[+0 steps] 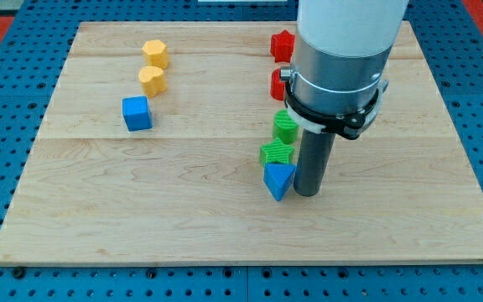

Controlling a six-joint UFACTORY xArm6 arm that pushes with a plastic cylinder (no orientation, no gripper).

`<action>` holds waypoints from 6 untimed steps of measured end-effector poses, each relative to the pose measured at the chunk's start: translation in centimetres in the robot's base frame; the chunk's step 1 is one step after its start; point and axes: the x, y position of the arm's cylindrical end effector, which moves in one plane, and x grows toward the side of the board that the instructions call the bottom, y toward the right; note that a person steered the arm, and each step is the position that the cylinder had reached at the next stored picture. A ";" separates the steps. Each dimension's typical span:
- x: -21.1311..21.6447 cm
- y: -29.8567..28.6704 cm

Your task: Slide the arm to the top right of the red star

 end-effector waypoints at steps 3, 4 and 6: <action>-14.9 6.2; -23.0 5.8; -33.5 2.3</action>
